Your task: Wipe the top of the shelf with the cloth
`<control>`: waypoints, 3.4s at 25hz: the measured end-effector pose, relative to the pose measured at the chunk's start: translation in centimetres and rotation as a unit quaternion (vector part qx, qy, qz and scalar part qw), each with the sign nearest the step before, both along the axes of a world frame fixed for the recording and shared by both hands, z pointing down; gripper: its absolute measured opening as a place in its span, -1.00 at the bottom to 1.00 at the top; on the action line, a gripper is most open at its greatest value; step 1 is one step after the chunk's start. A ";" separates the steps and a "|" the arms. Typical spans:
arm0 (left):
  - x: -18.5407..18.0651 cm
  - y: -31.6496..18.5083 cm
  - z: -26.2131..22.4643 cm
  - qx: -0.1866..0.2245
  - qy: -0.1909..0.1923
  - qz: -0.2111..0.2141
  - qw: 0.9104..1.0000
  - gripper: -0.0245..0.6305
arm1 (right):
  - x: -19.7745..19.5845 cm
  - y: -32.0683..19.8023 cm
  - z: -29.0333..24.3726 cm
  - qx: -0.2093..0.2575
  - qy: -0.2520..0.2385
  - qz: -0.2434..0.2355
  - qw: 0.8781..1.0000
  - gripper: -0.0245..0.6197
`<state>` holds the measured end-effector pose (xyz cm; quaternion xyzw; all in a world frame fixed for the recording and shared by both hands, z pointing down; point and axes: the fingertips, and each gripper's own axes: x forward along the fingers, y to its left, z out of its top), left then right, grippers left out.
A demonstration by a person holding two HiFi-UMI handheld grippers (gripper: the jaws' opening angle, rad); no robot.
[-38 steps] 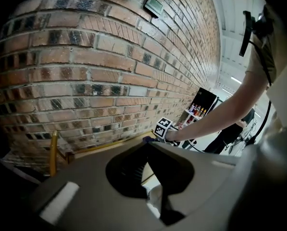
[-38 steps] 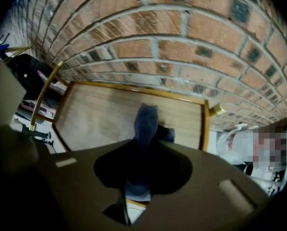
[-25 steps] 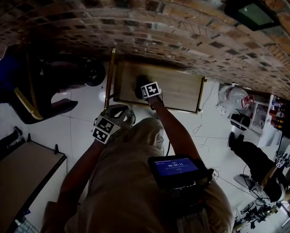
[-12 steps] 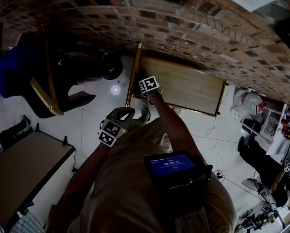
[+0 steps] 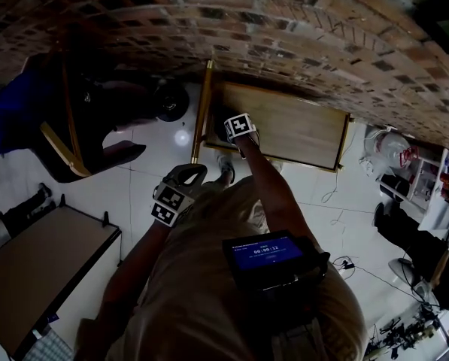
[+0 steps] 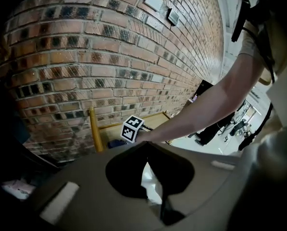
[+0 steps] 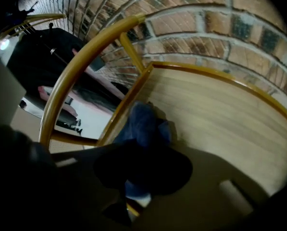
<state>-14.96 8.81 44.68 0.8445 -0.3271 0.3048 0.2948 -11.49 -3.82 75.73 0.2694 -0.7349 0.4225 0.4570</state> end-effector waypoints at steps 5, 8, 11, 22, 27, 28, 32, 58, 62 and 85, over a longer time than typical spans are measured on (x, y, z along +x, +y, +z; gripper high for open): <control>2.8 -0.4 -0.3 0.004 -0.001 0.015 1.000 -0.92 | 7.7 -0.2 0.7 0.000 0.027 0.030 0.999 -0.69; 5.0 -0.7 -0.3 0.005 -0.001 0.023 1.000 -0.92 | 12.7 -0.3 1.0 0.004 0.043 0.041 0.998 -0.69; 7.4 -0.9 -0.4 0.006 -0.003 0.034 0.999 -0.92 | 17.8 -0.2 1.1 0.006 0.056 0.062 0.997 -0.69; 16.9 -1.1 -1.1 0.011 -0.002 0.074 0.997 -0.92 | 36.1 2.0 1.8 -0.009 0.107 0.136 0.985 -0.69; 19.4 -1.3 -1.4 0.014 -0.006 0.081 0.997 -0.92 | 44.4 2.0 1.2 0.013 0.167 0.142 0.975 -0.69; 19.7 -1.3 -1.4 0.015 -0.006 0.081 0.997 -0.92 | 45.6 1.7 1.1 0.022 0.174 0.139 0.975 -0.69; 20.6 -1.3 -1.5 0.015 -0.009 0.081 0.997 -0.92 | 48.6 1.5 1.0 0.026 0.183 0.129 0.974 -0.69; 9.0 0.7 -0.2 0.007 0.010 0.021 1.000 -0.92 | 12.9 2.9 -6.2 0.049 -0.036 0.033 0.998 -0.69; 5.8 1.2 0.1 0.004 0.011 0.007 1.000 -0.92 | 5.6 4.3 -6.1 0.034 -0.057 -0.004 0.998 -0.69; -3.5 2.7 1.1 -0.008 -0.002 -0.030 1.000 -0.92 | -3.3 6.1 -0.6 0.004 0.043 -0.068 0.997 -0.69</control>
